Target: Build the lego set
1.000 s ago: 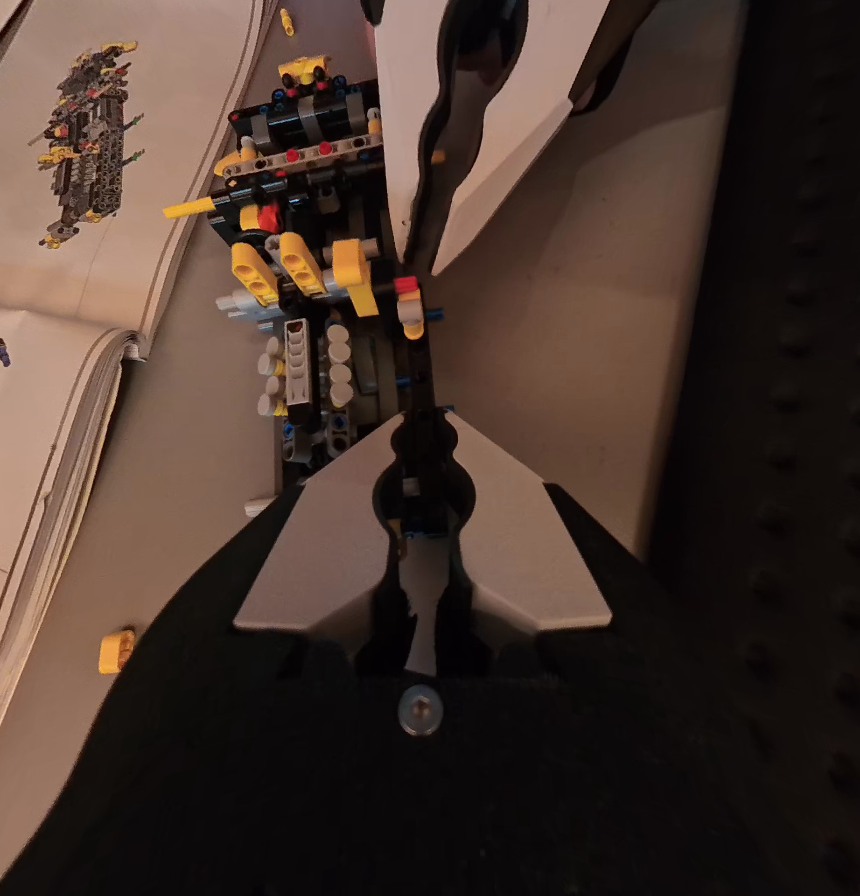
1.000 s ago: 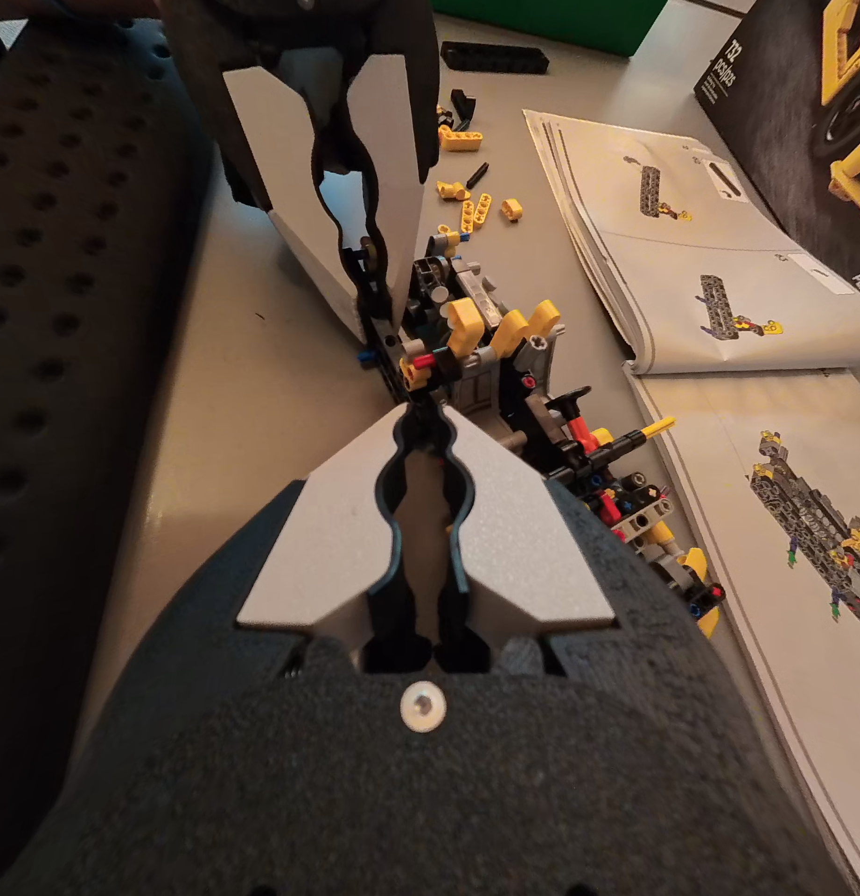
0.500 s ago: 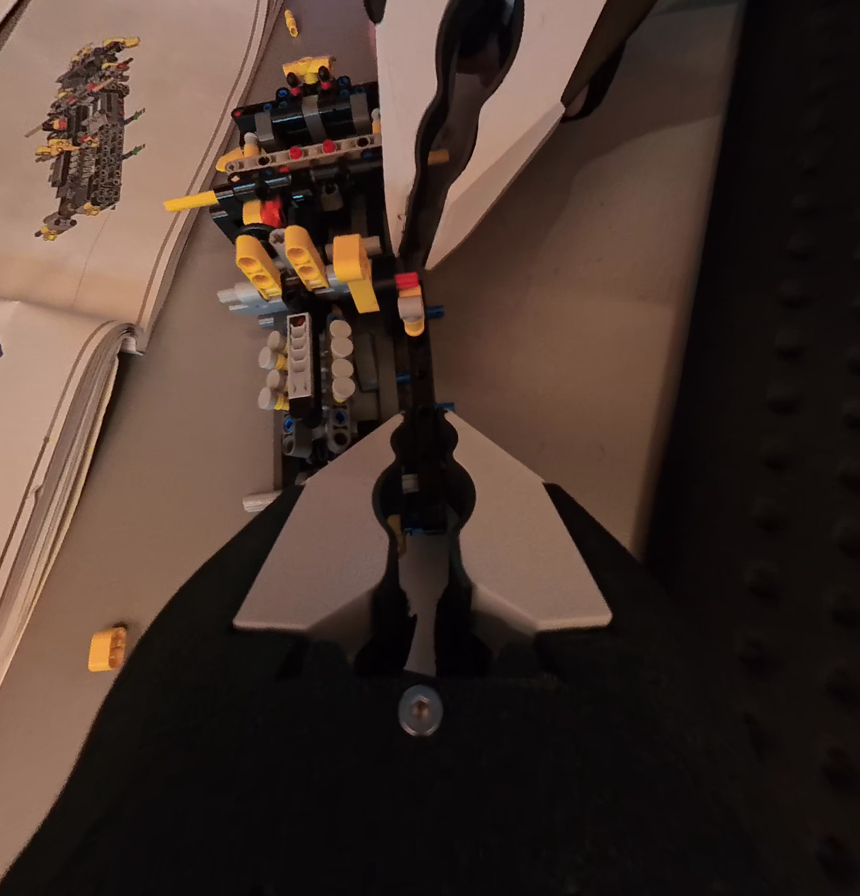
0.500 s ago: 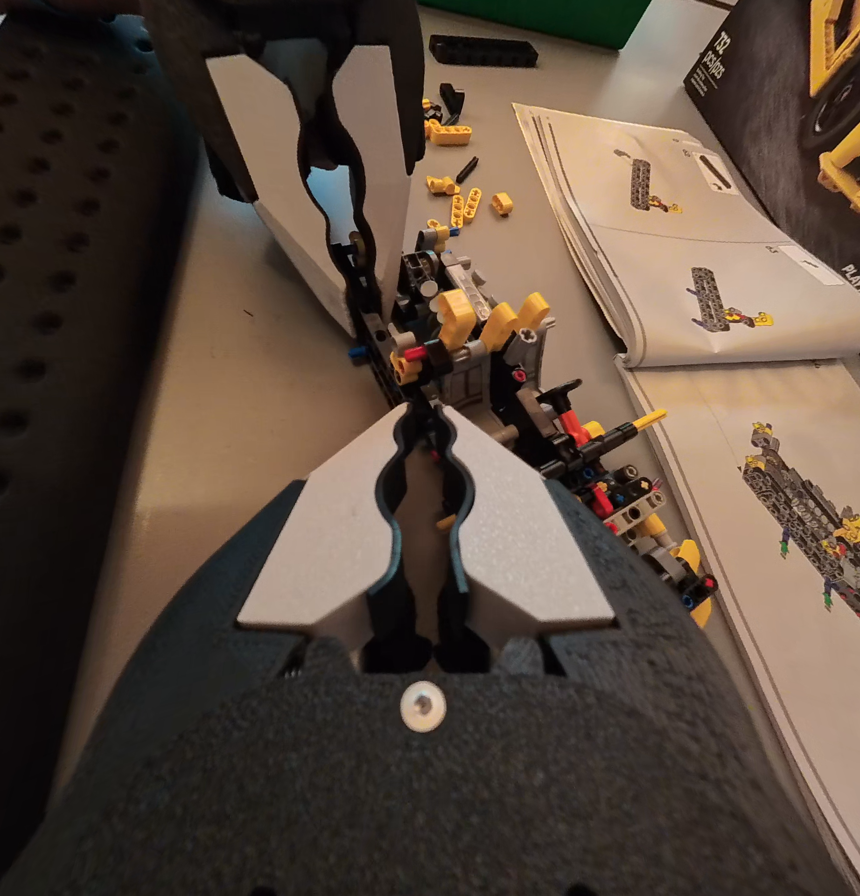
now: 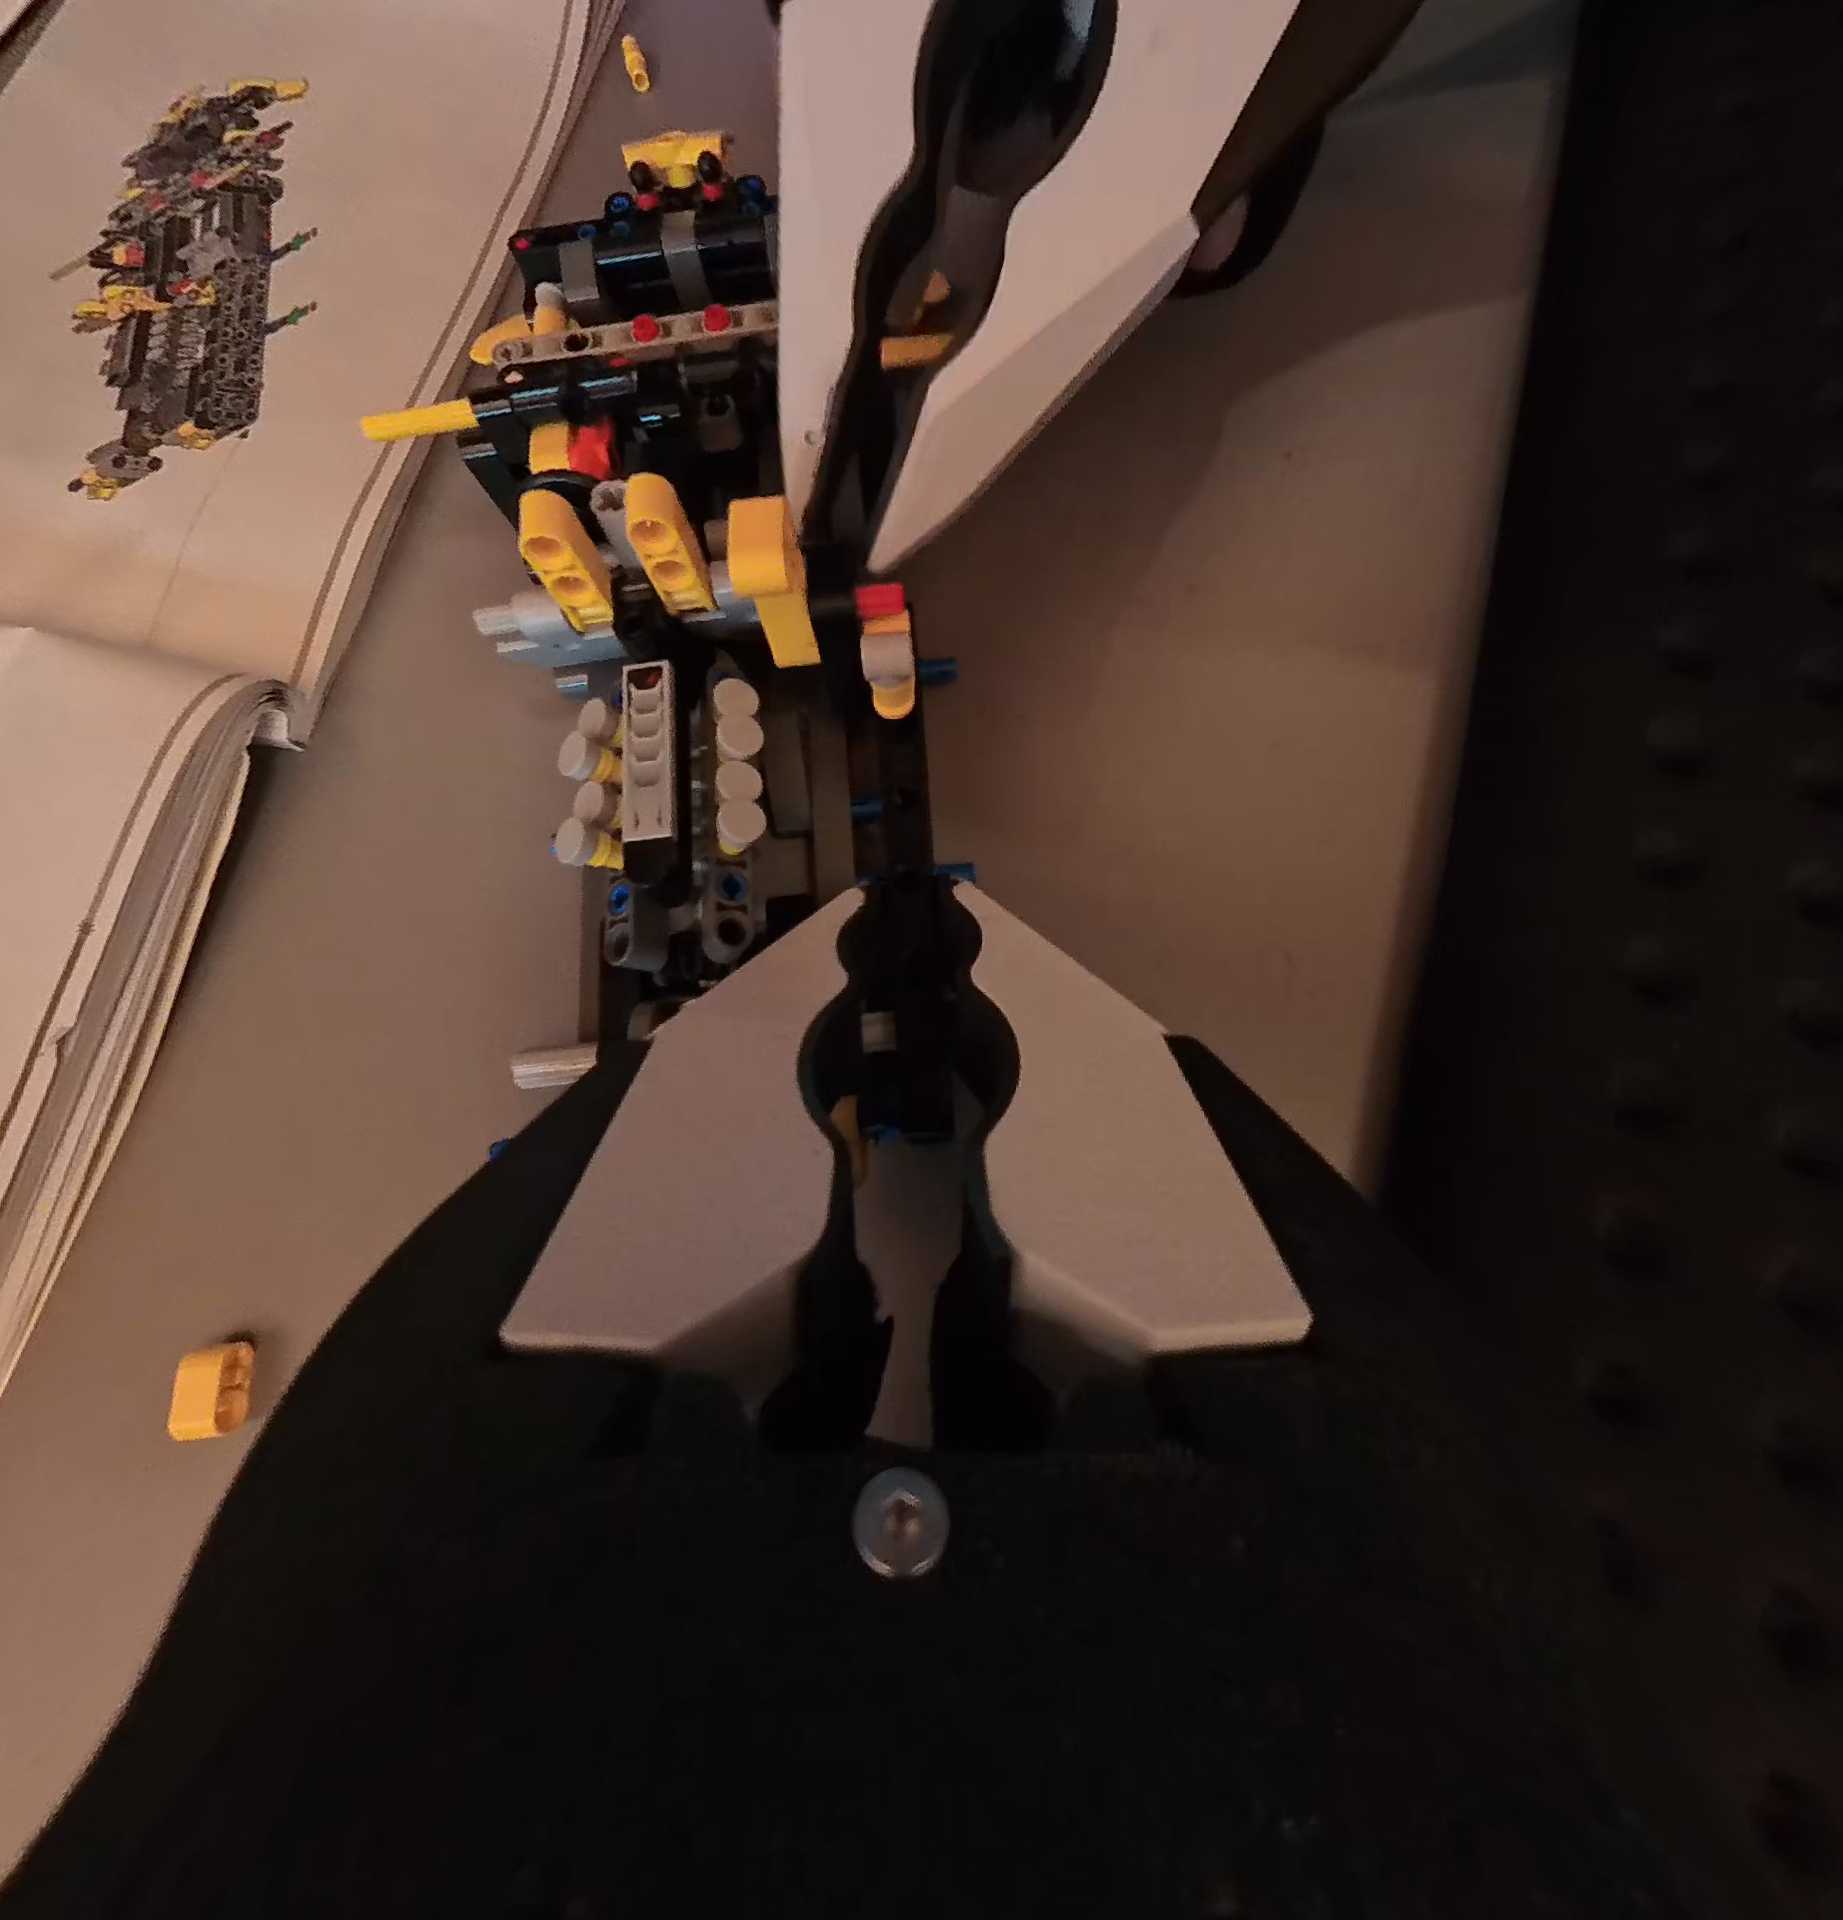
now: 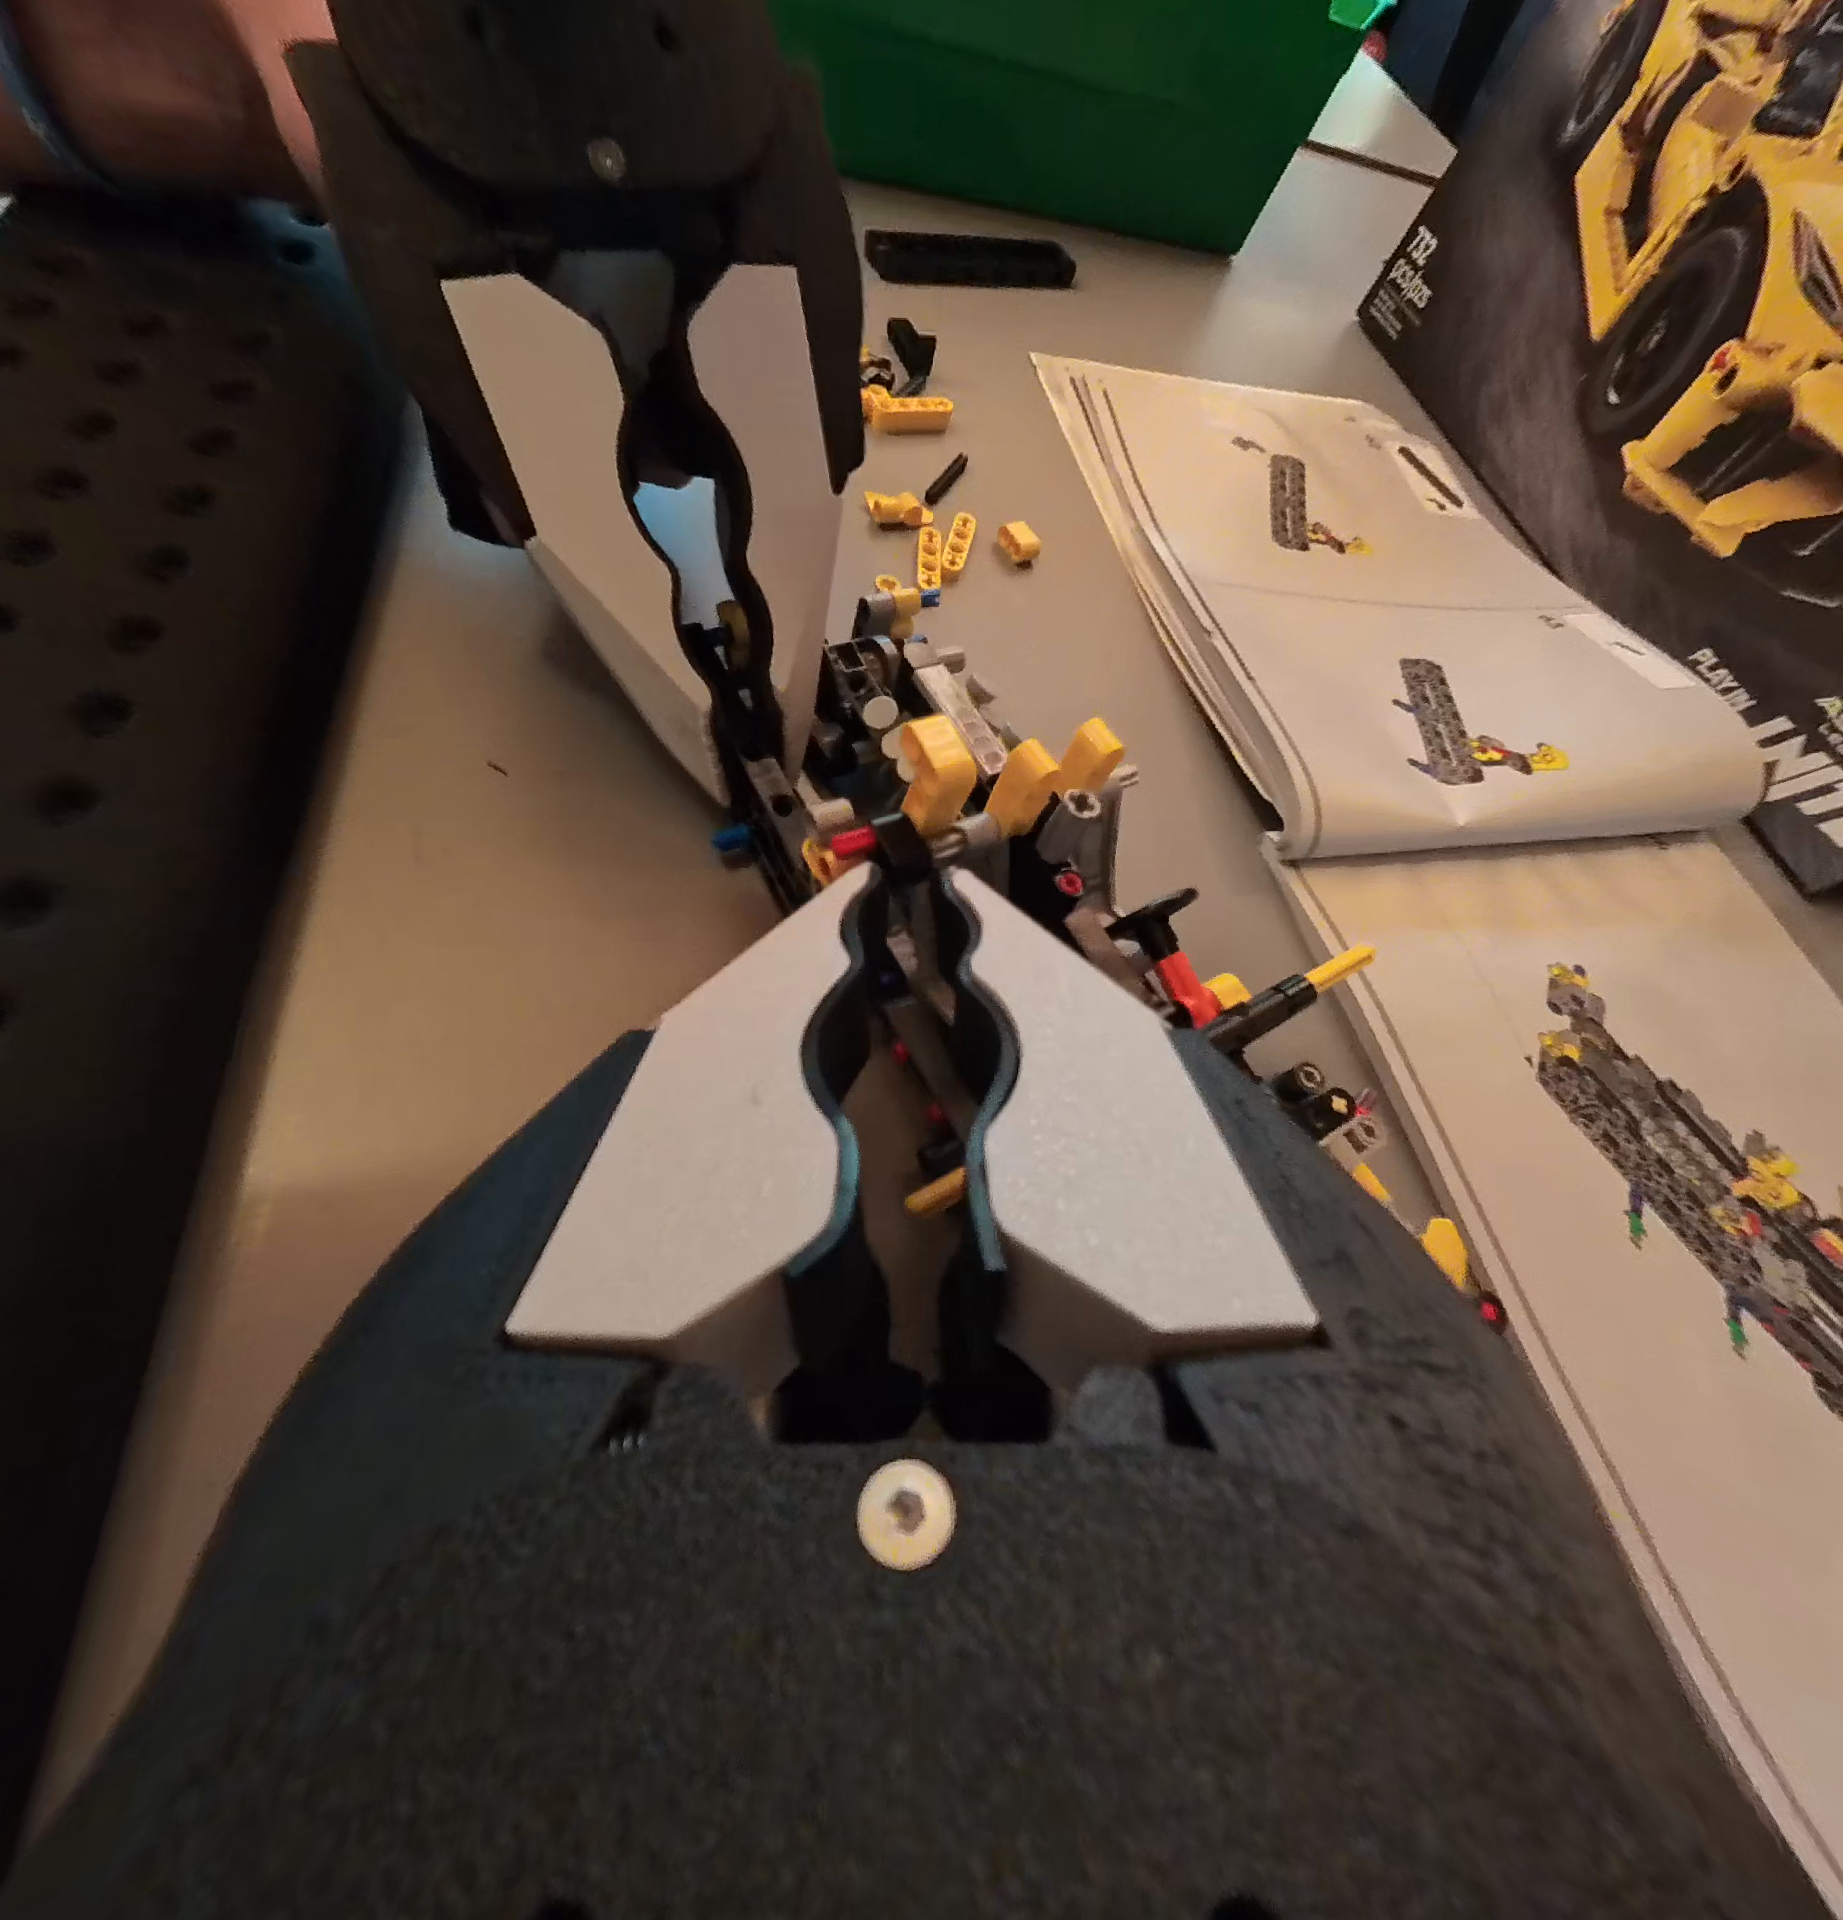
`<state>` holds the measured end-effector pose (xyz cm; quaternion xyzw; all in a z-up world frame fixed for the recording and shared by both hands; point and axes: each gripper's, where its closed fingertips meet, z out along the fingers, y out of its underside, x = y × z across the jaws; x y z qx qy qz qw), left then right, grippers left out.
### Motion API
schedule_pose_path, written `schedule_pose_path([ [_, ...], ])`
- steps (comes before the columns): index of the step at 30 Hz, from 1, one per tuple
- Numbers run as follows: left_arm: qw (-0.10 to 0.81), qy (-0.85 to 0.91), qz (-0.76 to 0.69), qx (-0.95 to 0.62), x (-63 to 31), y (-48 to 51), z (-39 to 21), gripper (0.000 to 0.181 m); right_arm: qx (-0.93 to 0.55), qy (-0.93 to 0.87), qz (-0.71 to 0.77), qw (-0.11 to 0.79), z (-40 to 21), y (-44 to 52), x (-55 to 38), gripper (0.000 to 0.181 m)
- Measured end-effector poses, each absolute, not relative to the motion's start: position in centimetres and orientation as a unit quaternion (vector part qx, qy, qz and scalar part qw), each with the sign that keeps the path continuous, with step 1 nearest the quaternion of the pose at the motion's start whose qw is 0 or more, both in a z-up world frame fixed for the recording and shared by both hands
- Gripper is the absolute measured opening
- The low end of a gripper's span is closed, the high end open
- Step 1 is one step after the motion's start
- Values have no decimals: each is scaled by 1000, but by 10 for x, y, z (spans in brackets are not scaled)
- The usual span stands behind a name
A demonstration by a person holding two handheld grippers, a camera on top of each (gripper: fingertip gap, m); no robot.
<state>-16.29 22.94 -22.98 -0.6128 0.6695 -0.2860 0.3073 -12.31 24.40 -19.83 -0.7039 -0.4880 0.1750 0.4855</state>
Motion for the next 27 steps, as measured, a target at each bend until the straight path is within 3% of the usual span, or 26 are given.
schedule_pose_path([
  [12,323,630,-342,-618,-154,227,-201,24,-698,-498,155,491,-197,250,-126,4],
  [19,343,641,-289,-623,-134,246,-199,29,-696,-499,135,499,-197,251,-127,4],
  [23,350,674,-266,-594,-131,243,-202,15,-695,-498,132,502,-197,255,-125,4],
  [27,374,696,-241,-564,-132,245,-201,12,-696,-493,160,496,-197,257,-125,6],
])
